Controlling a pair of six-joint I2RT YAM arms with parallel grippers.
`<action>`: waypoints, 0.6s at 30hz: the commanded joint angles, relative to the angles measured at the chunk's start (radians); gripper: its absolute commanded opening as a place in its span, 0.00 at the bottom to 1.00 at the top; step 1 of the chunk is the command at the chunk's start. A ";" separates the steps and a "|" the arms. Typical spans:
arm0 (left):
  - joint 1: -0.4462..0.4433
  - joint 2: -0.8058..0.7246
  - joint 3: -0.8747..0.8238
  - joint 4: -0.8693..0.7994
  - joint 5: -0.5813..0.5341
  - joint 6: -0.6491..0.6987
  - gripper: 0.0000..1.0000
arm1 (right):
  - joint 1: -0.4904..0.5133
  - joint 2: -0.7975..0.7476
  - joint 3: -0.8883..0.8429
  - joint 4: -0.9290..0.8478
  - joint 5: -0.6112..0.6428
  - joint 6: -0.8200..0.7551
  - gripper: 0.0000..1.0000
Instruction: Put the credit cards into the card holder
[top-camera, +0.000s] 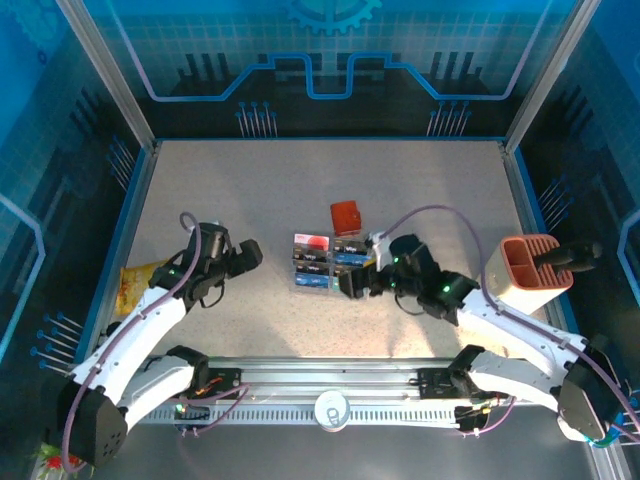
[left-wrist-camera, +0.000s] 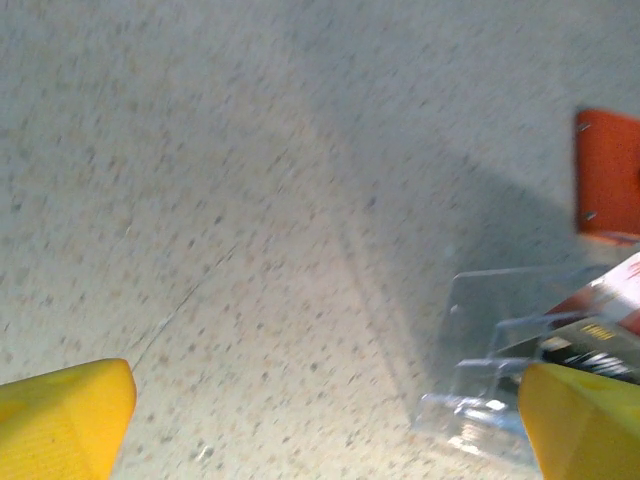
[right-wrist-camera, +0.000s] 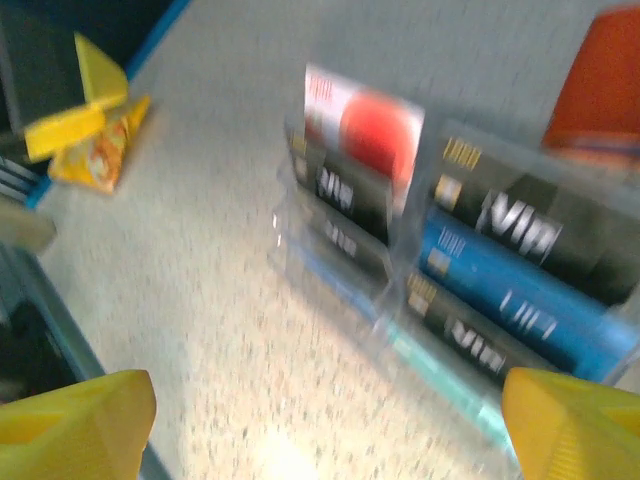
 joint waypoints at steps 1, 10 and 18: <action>-0.006 -0.028 -0.025 -0.042 -0.023 -0.054 0.99 | 0.109 0.031 -0.050 -0.011 0.101 0.069 0.90; -0.008 -0.023 -0.041 -0.014 -0.058 -0.056 0.99 | 0.262 0.246 -0.030 0.155 0.132 0.166 0.87; -0.009 0.020 -0.027 0.015 -0.047 -0.034 0.99 | 0.225 0.204 0.041 0.028 0.205 0.146 0.86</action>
